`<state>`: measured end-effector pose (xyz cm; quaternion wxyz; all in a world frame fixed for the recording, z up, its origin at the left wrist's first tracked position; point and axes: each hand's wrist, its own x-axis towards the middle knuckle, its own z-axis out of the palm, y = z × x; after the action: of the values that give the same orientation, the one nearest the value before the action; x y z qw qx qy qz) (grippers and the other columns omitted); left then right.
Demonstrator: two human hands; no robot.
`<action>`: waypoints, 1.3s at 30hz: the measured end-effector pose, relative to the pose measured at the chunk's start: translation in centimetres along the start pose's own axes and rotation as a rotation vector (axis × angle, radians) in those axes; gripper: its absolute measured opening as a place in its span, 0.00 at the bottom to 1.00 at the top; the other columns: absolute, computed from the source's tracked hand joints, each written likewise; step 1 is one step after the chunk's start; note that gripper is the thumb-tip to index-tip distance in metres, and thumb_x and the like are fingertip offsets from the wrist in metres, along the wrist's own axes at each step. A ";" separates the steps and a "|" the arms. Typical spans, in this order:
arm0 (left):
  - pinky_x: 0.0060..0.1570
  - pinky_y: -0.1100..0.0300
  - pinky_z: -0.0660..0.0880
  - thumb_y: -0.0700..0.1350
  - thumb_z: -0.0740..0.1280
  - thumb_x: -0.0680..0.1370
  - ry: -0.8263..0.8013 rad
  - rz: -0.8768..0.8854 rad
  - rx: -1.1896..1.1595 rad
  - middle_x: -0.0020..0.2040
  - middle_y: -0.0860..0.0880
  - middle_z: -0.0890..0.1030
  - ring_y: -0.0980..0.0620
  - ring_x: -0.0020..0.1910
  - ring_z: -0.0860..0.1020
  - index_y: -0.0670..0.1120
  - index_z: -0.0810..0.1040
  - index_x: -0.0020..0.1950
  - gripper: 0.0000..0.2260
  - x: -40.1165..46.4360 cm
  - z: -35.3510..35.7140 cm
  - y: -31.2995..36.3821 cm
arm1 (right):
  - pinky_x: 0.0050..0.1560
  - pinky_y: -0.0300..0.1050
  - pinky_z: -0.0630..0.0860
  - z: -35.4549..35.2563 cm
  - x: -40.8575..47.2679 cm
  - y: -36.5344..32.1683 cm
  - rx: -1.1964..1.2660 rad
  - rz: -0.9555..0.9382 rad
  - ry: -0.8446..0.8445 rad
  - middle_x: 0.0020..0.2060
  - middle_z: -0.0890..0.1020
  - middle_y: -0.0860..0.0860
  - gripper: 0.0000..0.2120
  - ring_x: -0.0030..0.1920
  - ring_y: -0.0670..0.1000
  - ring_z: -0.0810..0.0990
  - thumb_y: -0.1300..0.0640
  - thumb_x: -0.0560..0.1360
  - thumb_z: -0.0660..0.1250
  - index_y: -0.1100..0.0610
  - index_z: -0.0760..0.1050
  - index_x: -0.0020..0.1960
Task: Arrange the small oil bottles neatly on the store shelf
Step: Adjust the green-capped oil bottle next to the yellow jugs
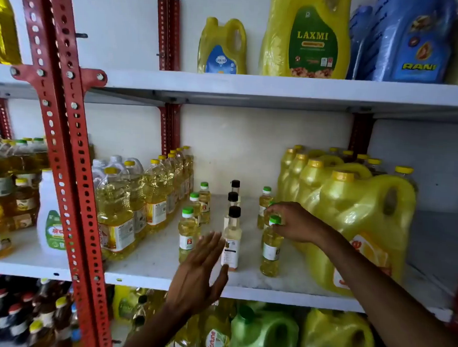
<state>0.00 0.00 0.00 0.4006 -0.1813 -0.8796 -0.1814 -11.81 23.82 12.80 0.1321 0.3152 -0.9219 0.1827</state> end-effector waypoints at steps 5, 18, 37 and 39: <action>0.75 0.55 0.51 0.59 0.57 0.79 -0.259 -0.189 0.078 0.74 0.50 0.64 0.51 0.75 0.62 0.46 0.68 0.74 0.27 -4.4 3.9 -1.5 | 0.61 0.45 0.75 -0.1 0.4 0.7 0.056 0.058 -0.116 0.63 0.80 0.54 0.19 0.61 0.52 0.79 0.66 0.71 0.68 0.55 0.79 0.61; 0.71 0.54 0.57 0.62 0.54 0.78 -0.275 -0.321 0.109 0.70 0.44 0.75 0.48 0.72 0.69 0.45 0.74 0.69 0.28 -4.7 5.3 -1.7 | 0.52 0.46 0.78 -0.4 0.2 0.0 0.086 0.095 -0.027 0.43 0.82 0.52 0.13 0.46 0.50 0.81 0.56 0.69 0.75 0.56 0.84 0.53; 0.71 0.54 0.54 0.61 0.55 0.78 -0.260 -0.356 0.058 0.72 0.43 0.72 0.46 0.73 0.66 0.45 0.71 0.71 0.28 -4.6 5.1 -0.9 | 0.51 0.42 0.76 -0.5 -0.4 -0.5 0.074 0.118 -0.054 0.52 0.85 0.57 0.19 0.53 0.52 0.81 0.59 0.64 0.79 0.57 0.83 0.54; 0.72 0.55 0.54 0.60 0.56 0.78 -0.265 -0.363 0.054 0.72 0.43 0.71 0.46 0.74 0.65 0.45 0.71 0.71 0.27 -4.6 5.0 -1.0 | 0.51 0.43 0.76 -0.7 -0.6 -0.7 0.071 0.115 -0.056 0.52 0.85 0.57 0.19 0.53 0.53 0.81 0.59 0.64 0.79 0.57 0.83 0.54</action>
<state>-0.85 0.71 -6.81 0.2473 -0.0316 -0.9473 -0.2013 -10.88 23.90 13.36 0.0842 0.2711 -0.9347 0.2139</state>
